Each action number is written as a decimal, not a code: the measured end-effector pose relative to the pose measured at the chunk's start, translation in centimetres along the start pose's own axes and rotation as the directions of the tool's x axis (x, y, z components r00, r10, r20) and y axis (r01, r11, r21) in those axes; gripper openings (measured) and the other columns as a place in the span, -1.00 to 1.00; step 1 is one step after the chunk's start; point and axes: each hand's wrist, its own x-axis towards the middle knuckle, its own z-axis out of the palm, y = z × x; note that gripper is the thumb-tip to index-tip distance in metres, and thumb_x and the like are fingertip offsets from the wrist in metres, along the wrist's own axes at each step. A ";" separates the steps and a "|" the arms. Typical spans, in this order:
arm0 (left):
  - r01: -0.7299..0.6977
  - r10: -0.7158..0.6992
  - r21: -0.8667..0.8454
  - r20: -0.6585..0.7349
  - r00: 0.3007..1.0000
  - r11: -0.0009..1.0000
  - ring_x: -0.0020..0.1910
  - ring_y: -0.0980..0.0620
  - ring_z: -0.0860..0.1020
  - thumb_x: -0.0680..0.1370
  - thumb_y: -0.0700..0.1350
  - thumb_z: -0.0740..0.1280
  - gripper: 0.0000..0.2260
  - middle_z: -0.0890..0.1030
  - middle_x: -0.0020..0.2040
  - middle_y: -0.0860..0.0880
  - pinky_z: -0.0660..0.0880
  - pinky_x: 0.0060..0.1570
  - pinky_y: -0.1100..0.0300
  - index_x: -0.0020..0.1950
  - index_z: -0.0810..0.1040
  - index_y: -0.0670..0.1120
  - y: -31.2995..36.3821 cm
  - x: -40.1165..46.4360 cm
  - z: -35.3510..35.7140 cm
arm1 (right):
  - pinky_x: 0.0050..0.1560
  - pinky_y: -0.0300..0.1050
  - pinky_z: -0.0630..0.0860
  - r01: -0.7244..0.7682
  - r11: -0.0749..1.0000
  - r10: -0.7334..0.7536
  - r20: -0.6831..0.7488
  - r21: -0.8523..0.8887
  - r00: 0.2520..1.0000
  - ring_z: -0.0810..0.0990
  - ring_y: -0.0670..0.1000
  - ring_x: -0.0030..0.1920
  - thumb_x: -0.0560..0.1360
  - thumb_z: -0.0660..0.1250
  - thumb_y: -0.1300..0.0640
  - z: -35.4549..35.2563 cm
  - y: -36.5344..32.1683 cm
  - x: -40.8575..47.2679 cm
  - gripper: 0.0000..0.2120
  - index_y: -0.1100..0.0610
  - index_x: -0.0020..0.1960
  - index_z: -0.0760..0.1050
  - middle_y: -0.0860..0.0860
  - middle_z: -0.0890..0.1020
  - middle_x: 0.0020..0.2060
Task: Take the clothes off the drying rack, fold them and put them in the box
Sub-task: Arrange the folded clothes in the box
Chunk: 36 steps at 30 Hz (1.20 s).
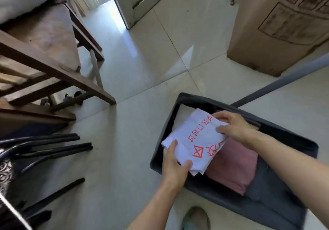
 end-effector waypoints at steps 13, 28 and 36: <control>0.196 -0.187 -0.195 0.063 0.980 0.961 0.17 0.02 0.56 0.53 -0.35 0.36 -0.18 0.38 0.43 -0.13 0.43 -0.22 0.56 0.61 -0.04 0.04 -3.1 4.5 4.4 | 0.34 -0.10 0.33 0.036 0.969 -0.092 -0.220 -0.245 0.971 0.44 0.16 0.35 0.46 0.19 0.40 4.2 2.1 7.7 -0.51 0.23 0.37 0.43 0.17 0.50 0.33; 0.159 -0.136 -0.164 0.139 0.981 0.974 0.10 -0.07 0.58 0.57 -0.28 0.30 -0.42 0.43 0.34 -0.09 0.56 -0.13 0.21 0.54 0.19 -0.03 12.3 -5.0 1.5 | 0.14 -0.26 0.36 0.030 0.998 -0.009 -0.310 0.063 0.951 0.53 0.01 0.14 0.51 0.25 0.37 -1.5 -4.9 -10.6 -0.70 0.26 0.22 0.54 0.10 0.61 0.11; 0.051 -0.037 -0.032 0.339 0.940 0.998 -0.20 0.00 0.63 0.59 -0.23 0.29 -0.68 0.59 0.03 -0.09 0.60 -0.21 0.18 0.34 0.43 -0.11 21.6 -19.8 -1.0 | 0.02 -0.15 0.48 0.101 0.941 0.033 -0.382 0.324 0.924 0.54 -0.09 -0.12 0.54 0.24 0.34 -5.5 -9.7 -27.9 -0.79 0.14 0.05 0.60 -0.02 0.63 -0.11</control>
